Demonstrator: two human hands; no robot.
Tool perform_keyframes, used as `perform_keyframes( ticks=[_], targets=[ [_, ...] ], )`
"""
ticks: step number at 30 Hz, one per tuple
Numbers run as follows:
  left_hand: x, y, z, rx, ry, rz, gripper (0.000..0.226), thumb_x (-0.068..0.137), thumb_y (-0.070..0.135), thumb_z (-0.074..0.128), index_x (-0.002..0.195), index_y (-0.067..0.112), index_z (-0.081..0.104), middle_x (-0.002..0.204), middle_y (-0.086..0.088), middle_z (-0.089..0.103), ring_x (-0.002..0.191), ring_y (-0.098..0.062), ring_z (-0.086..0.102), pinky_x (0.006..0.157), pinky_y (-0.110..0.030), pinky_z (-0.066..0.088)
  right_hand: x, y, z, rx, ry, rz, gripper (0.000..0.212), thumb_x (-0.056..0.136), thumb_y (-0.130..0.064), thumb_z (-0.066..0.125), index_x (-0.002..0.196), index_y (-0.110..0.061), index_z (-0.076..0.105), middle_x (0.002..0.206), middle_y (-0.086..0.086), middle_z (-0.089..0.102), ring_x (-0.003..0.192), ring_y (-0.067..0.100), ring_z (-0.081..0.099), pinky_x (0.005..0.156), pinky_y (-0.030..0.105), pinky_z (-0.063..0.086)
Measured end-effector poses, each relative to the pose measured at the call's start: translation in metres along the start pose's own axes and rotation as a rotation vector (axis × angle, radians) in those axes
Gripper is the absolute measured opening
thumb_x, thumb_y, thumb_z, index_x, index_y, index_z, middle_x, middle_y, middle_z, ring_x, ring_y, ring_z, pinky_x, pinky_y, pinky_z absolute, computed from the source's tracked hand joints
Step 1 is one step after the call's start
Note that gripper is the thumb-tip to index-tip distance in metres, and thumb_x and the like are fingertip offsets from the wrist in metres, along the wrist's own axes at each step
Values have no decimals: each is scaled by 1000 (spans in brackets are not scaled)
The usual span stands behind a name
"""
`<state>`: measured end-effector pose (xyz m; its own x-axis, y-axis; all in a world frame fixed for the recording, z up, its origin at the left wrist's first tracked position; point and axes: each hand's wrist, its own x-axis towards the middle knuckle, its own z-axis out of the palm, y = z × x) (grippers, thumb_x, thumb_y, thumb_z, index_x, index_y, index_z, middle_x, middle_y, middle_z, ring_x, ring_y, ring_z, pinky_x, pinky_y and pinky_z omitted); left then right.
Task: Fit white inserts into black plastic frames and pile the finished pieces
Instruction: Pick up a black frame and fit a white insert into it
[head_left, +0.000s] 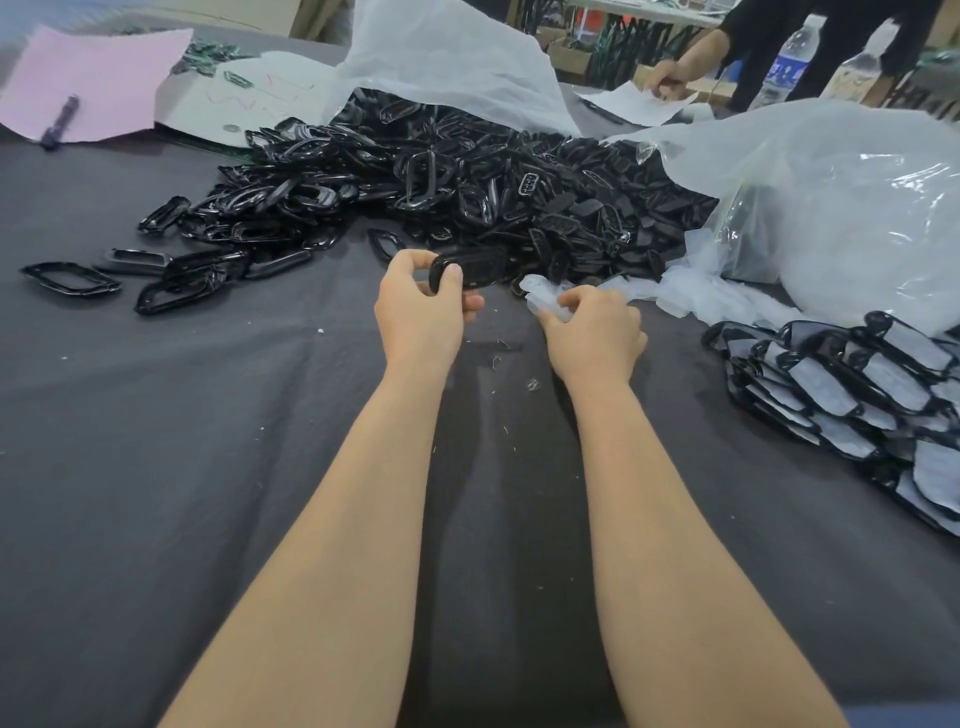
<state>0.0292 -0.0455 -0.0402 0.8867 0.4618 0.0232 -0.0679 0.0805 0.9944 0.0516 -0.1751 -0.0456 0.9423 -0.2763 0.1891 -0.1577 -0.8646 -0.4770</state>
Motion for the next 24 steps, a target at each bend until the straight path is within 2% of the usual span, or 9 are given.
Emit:
perform_keyframes(
  ticks=[4, 7, 9, 11, 12, 14, 18, 21, 24],
  targets=[
    [0, 1, 0, 1, -4, 1, 19, 97, 12, 53, 86, 27, 48, 62, 8, 64, 58, -6, 65, 76, -34, 60, -1, 0, 0, 155, 55, -14, 22, 97, -20, 48, 109, -15, 65, 111, 6, 64, 107, 27, 54, 92, 36, 37],
    [0, 1, 0, -14, -3, 1, 16, 97, 11, 52, 88, 24, 49, 69, 3, 65, 58, -5, 65, 72, -29, 59, -2, -2, -2, 429, 78, -45, 22, 98, -16, 47, 107, -8, 65, 95, 2, 65, 91, 19, 58, 74, 19, 37],
    [-1, 1, 0, -31, 4, 6, 15, 97, 10, 52, 89, 22, 49, 73, 0, 64, 58, -5, 65, 69, -27, 59, 0, -3, -3, 559, 59, -42, 19, 98, -15, 48, 106, -9, 65, 90, -1, 64, 77, 12, 61, 61, 13, 36],
    [0, 1, 0, -41, 12, 9, 13, 97, 11, 52, 91, 22, 49, 73, 1, 64, 59, -6, 65, 71, -28, 59, 1, -4, -2, 663, 30, -29, 13, 96, -11, 49, 102, -13, 61, 90, 1, 64, 66, 6, 62, 57, 6, 41],
    [0, 2, 0, -48, 15, 9, 12, 97, 11, 52, 91, 21, 49, 72, 1, 64, 60, -7, 65, 72, -29, 59, 1, -4, -1, 676, 25, -32, 12, 95, -9, 50, 98, -15, 60, 91, 2, 65, 67, 5, 61, 58, 5, 41],
    [1, 2, 0, -66, 16, 11, 9, 97, 10, 52, 95, 19, 50, 74, 0, 64, 60, -7, 65, 73, -30, 60, 1, -5, 0, 700, 21, -41, 12, 90, -5, 54, 92, -16, 59, 89, 1, 64, 74, 7, 58, 63, 6, 41],
    [2, 3, -1, -101, 29, 7, 7, 98, 10, 52, 101, 16, 50, 79, -2, 64, 58, -5, 65, 70, -27, 59, 1, -6, 0, 852, -39, 3, 18, 88, -1, 56, 97, -17, 57, 87, 0, 62, 82, 13, 58, 76, 26, 48],
    [1, 4, -1, -123, 37, 2, 10, 98, 10, 52, 97, 20, 49, 80, -2, 64, 58, -4, 65, 67, -24, 58, 4, -7, -1, 909, -72, 24, 21, 91, -1, 53, 103, -16, 58, 93, 3, 64, 83, 14, 61, 79, 29, 52],
    [1, 4, -1, -127, 35, -2, 9, 98, 11, 52, 98, 19, 49, 80, -2, 64, 58, -4, 65, 66, -23, 57, 4, -9, -1, 981, -66, 56, 14, 93, -4, 51, 96, -16, 59, 87, 0, 63, 80, 14, 64, 76, 31, 56]
  ],
)
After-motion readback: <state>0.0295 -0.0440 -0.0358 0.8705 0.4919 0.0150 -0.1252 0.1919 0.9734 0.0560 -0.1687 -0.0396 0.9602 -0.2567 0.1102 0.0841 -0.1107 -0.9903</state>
